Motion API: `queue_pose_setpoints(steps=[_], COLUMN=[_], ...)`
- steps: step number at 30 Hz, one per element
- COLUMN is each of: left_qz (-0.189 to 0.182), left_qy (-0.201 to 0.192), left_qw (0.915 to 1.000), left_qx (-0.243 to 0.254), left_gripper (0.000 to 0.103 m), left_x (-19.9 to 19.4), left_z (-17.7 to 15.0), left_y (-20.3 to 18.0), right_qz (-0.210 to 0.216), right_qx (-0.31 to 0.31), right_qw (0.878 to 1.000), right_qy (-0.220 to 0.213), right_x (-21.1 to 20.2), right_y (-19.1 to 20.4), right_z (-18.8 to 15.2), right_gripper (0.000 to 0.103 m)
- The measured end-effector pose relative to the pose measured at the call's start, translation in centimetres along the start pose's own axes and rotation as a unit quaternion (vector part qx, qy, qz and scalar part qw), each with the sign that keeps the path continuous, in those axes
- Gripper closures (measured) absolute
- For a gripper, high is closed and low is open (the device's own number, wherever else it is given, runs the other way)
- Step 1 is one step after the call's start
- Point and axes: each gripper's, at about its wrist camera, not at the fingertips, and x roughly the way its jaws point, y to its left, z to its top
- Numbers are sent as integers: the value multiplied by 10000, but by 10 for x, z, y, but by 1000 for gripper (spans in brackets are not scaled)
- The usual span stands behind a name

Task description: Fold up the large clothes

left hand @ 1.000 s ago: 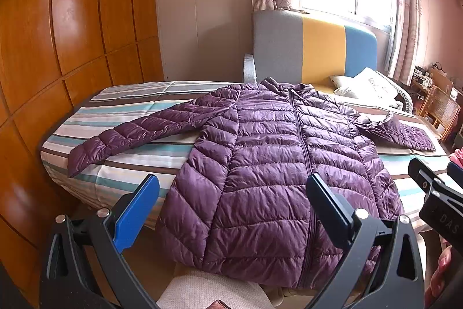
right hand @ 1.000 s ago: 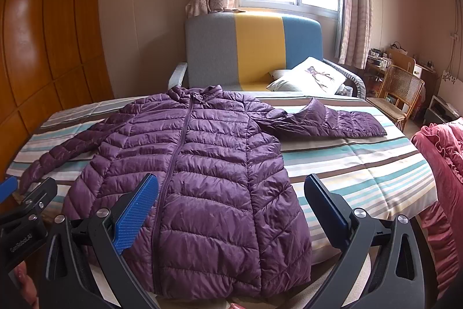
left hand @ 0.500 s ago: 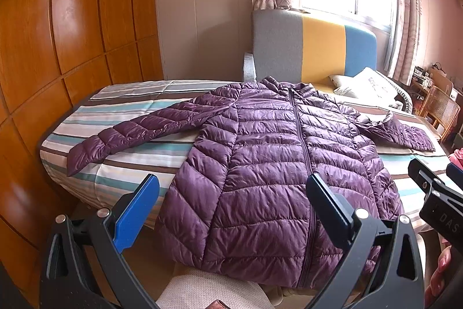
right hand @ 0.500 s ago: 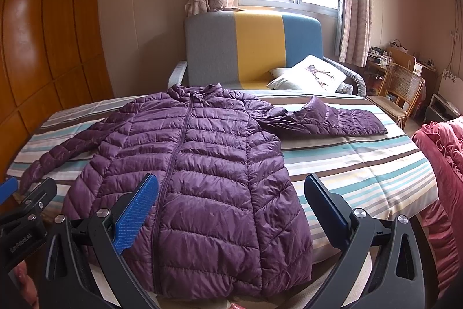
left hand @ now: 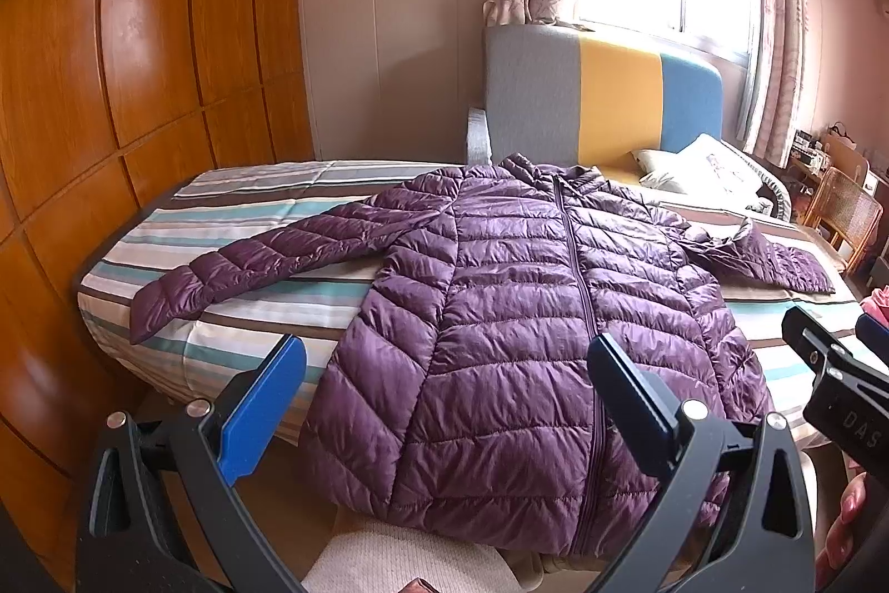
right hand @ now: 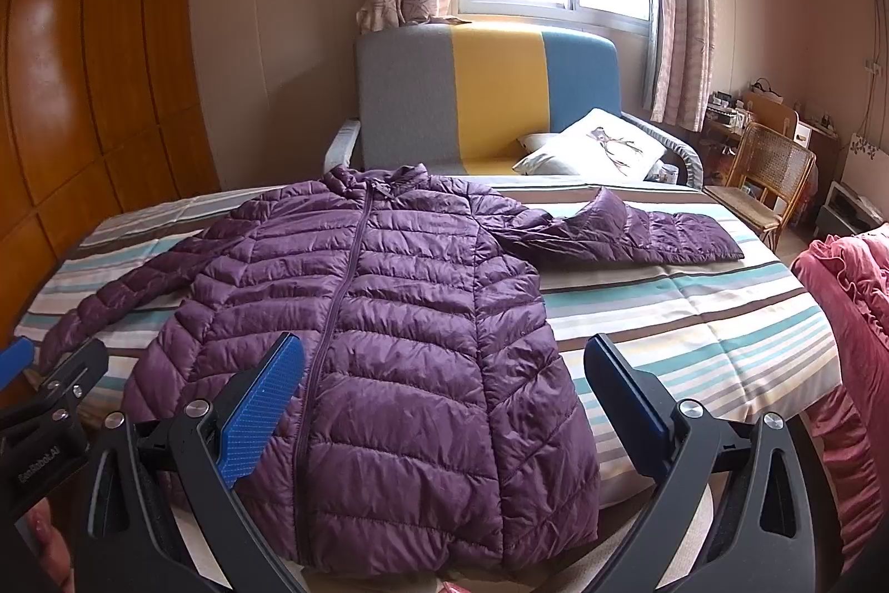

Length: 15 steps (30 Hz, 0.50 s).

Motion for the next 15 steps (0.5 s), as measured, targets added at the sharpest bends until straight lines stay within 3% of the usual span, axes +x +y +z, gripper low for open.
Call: queue_pose_setpoints(steps=[15], left_qz=[-14], left_qy=[36], left_qw=[10000], left_qx=[-7], left_gripper=[2], left_x=[0], left_z=[1], left_y=[0], right_qz=[-7], right_qx=[-1], right_qw=[10000], right_qy=[12], right_x=[-1], right_y=[0], right_z=[1], right_gripper=[3])
